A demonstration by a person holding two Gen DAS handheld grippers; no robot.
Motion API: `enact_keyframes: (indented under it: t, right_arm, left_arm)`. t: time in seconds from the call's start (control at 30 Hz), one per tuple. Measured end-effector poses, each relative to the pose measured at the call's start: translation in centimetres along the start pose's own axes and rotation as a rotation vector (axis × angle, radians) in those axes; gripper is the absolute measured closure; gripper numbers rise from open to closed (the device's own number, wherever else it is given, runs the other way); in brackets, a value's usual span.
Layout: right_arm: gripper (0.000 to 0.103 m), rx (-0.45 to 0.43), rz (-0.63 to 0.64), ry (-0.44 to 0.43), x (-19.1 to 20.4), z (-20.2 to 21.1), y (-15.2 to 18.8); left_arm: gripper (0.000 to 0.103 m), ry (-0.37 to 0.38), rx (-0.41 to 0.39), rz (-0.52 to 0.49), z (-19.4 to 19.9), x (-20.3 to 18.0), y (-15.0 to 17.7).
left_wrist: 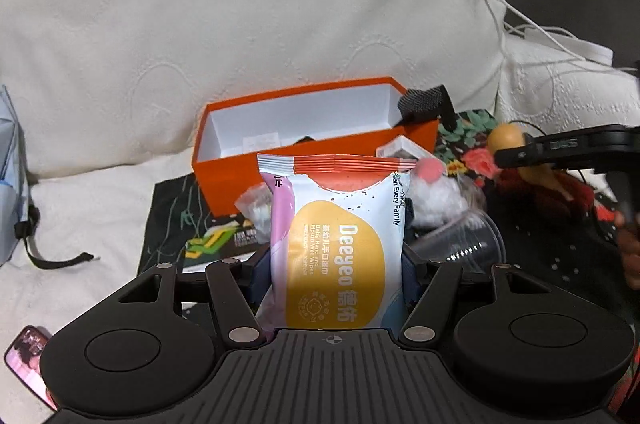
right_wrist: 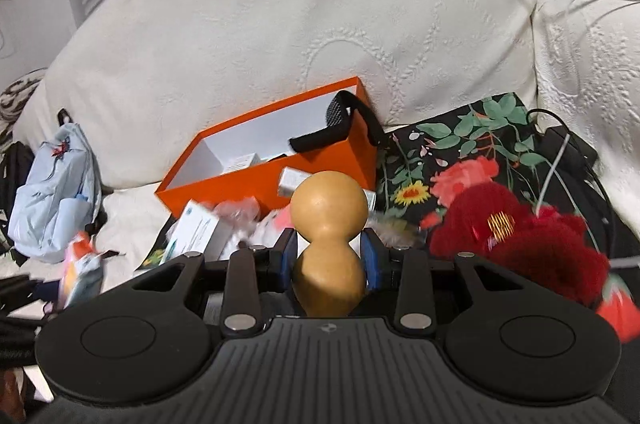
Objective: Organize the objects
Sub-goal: 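Lift the wipes pack and gourd toy and carry them over the orange box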
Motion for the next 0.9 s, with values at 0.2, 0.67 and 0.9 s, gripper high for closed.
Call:
enact_keyframes:
  t: [0.2,0.67,0.9]
  right_arm:
    - [0.063,0.11,-0.036,0.055,-2.3,-5.7,-2.8]
    - [0.063,0.095,0.028,0.117,-2.4,-11.0,-9.6]
    - [0.063,0.094,0.1,0.083,0.5,-13.2,-12.3]
  left_arm:
    - [0.0,-0.02,0.002,0.002,-1.1,1.3,-1.0]
    - [0.0,-0.056,-0.018,-0.013,-4.2,4.3,-5.8]
    - [0.0,-0.058,-0.031,-0.056,-7.0,3.0,-10.0]
Point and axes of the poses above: each gripper's, at about its wrist camera, not at the fingertips, and z roughly against the way its jaws point, x to its left, y to its underside, the point moved 6 cm from there along -z, roughly the way its jaws point, and after that the axes turned 6 degrees about x, right-handed, at the moved point
